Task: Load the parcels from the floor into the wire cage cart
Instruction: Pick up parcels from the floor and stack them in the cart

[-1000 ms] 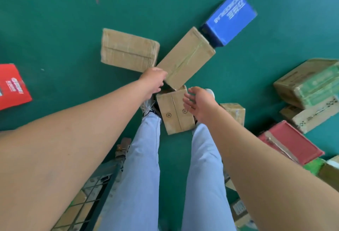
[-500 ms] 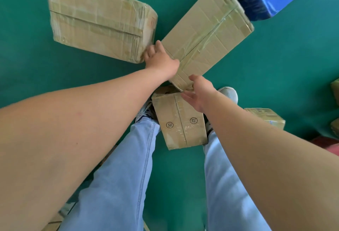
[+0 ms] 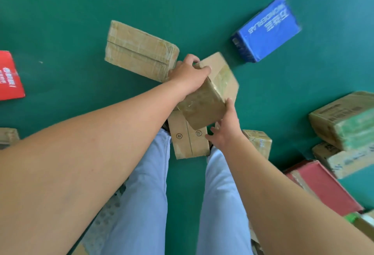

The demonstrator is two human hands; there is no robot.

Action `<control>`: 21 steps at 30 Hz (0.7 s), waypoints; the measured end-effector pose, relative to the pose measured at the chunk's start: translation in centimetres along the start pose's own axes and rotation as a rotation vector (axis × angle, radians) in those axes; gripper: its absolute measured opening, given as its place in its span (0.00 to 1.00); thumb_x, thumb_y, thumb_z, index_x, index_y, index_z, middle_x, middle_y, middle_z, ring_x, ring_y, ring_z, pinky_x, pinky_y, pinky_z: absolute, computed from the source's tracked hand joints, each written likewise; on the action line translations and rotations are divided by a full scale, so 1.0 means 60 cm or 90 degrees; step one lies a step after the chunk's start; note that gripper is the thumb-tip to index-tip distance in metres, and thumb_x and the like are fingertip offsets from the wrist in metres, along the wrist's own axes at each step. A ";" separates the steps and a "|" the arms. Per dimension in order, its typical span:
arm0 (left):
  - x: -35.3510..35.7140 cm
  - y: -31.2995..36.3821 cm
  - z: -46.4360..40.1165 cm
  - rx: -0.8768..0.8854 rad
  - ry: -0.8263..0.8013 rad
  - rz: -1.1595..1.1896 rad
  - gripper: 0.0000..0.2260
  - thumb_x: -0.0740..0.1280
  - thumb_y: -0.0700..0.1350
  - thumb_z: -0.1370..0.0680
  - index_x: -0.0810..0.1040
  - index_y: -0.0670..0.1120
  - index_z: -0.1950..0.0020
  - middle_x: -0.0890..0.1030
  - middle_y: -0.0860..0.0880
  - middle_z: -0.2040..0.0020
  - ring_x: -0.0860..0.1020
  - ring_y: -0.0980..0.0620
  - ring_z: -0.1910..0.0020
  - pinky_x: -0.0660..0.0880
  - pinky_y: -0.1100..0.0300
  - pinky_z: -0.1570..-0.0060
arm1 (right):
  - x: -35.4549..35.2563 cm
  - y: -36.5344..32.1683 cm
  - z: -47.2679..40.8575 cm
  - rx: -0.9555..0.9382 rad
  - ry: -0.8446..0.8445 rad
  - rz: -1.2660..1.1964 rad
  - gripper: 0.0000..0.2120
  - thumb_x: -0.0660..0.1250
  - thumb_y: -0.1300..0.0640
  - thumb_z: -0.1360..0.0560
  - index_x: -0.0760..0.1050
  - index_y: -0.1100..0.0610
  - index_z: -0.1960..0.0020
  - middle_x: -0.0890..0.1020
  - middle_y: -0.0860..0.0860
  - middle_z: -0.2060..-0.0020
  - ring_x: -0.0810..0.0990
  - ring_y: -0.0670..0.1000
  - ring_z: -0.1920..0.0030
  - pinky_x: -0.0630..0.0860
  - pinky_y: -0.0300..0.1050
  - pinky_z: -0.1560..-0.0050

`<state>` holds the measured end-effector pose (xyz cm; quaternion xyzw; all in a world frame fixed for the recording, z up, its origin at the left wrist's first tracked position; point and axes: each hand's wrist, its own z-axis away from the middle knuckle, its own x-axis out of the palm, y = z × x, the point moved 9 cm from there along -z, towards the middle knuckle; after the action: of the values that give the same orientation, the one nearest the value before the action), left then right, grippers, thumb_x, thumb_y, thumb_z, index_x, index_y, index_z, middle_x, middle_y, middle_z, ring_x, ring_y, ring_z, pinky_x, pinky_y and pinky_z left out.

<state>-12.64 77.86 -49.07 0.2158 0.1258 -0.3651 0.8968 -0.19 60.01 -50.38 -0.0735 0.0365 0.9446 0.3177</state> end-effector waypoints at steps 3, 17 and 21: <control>-0.036 0.030 0.118 -0.048 -0.006 0.069 0.32 0.61 0.71 0.27 0.69 0.57 0.28 0.70 0.48 0.27 0.70 0.40 0.30 0.72 0.43 0.34 | -0.044 -0.016 0.115 0.001 -0.001 -0.056 0.48 0.67 0.20 0.45 0.70 0.38 0.29 0.77 0.45 0.33 0.77 0.58 0.38 0.67 0.71 0.36; -0.106 -0.060 0.610 -0.288 0.021 0.558 0.54 0.68 0.86 0.56 0.67 0.69 0.33 0.70 0.49 0.27 0.75 0.35 0.35 0.70 0.22 0.47 | -0.139 -0.045 0.607 -0.129 -0.134 0.200 0.39 0.67 0.20 0.40 0.77 0.42 0.37 0.85 0.51 0.42 0.86 0.58 0.47 0.83 0.61 0.52; -0.101 -0.078 0.750 -0.301 0.021 0.697 0.49 0.69 0.82 0.48 0.70 0.62 0.31 0.77 0.45 0.32 0.78 0.35 0.39 0.71 0.27 0.42 | -0.138 -0.017 0.682 -0.173 -0.177 0.289 0.37 0.69 0.24 0.39 0.77 0.44 0.37 0.85 0.54 0.44 0.86 0.61 0.48 0.81 0.67 0.47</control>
<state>-17.14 56.94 -8.74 0.0493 0.0879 0.1918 0.9763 2.20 60.61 -8.69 0.0246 -0.1186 0.9888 0.0875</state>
